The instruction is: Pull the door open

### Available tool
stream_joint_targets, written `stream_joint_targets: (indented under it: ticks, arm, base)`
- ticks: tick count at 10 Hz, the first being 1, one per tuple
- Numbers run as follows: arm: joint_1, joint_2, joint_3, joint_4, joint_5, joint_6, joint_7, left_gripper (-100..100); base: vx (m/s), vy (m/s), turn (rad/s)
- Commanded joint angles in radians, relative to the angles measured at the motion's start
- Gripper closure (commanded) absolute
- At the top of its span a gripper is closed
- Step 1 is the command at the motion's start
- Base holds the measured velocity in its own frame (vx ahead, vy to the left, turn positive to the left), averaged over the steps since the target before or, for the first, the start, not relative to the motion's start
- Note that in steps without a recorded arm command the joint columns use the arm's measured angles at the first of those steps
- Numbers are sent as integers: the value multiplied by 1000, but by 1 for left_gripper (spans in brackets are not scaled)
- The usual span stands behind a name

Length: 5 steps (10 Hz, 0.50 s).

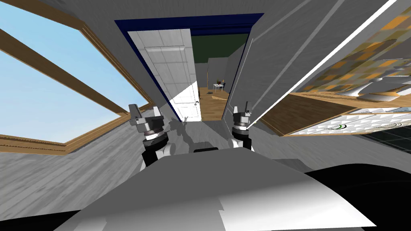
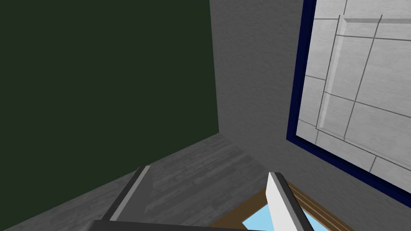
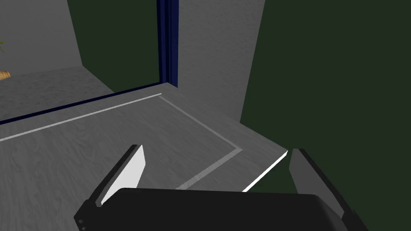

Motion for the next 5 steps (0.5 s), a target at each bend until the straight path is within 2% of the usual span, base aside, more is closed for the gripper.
stream_joint_targets:
  ticks: [1,2,5]
  arm:
    - [-9,11,3,34,-9,-7,-24,-100]
    - [-12,14,4,44,-12,-9,-32,-100]
    - [-31,33,9,112,-30,-24,-81,-100]
  base:
    - [92,-13,11]
    - [129,-22,19]
    - [139,-26,14]
